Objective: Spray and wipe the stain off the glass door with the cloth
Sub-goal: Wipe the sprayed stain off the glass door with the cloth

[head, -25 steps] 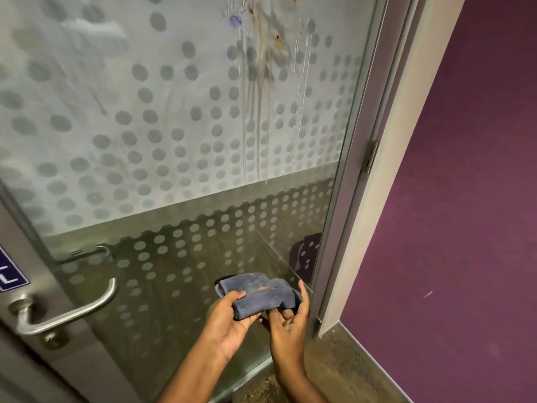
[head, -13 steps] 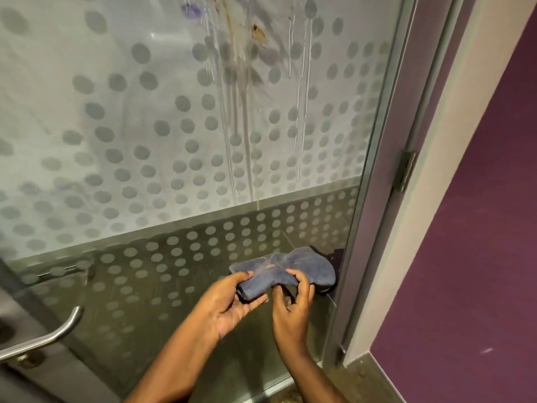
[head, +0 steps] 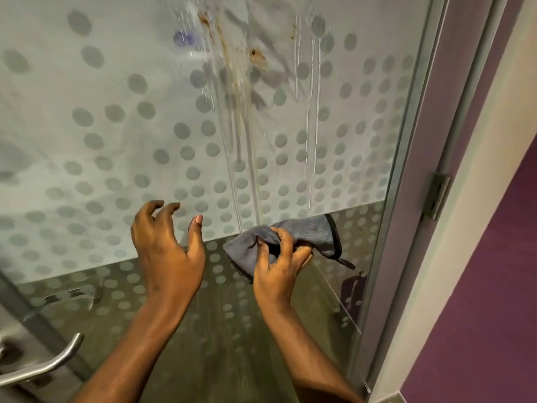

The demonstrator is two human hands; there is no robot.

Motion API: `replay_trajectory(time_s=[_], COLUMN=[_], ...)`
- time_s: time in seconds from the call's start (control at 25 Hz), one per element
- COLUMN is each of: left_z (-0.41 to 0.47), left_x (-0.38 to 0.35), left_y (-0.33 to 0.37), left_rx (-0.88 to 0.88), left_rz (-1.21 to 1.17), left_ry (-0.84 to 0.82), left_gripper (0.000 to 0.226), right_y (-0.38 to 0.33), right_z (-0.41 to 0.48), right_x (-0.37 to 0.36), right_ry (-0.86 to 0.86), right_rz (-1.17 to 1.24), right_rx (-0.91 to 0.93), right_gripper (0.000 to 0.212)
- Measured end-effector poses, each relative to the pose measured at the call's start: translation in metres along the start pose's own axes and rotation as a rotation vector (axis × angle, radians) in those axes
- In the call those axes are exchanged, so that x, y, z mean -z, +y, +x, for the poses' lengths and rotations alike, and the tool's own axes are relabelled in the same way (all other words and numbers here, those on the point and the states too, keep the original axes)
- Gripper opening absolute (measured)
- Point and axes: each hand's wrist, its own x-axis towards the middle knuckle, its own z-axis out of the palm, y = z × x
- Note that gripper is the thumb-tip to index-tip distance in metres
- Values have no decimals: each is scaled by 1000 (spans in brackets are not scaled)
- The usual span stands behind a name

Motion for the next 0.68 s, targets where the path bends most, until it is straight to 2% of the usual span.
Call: replay_trajectory(time_s=[0.16,0.36,0.6,0.68], left_z=[39,90,117,118], left_x=[9,14,5,2], left_y=[-8,-14,-27,-33], left_rx=[-186,-399,-578,-623], left_rz=[52,57,238,325], left_ry=[127,243,262,270], left_gripper=[42,46,68,73], right_y=[-16,-25,-28,-29], right_z=[8,10,64,89], right_x=[-25,-42,-35,-27], right_ry=[109,166,372,415], right_rz=[-70,-133,-123,-136], right_rx=[-15,1,47,12], right_gripper=[39,36,23,27])
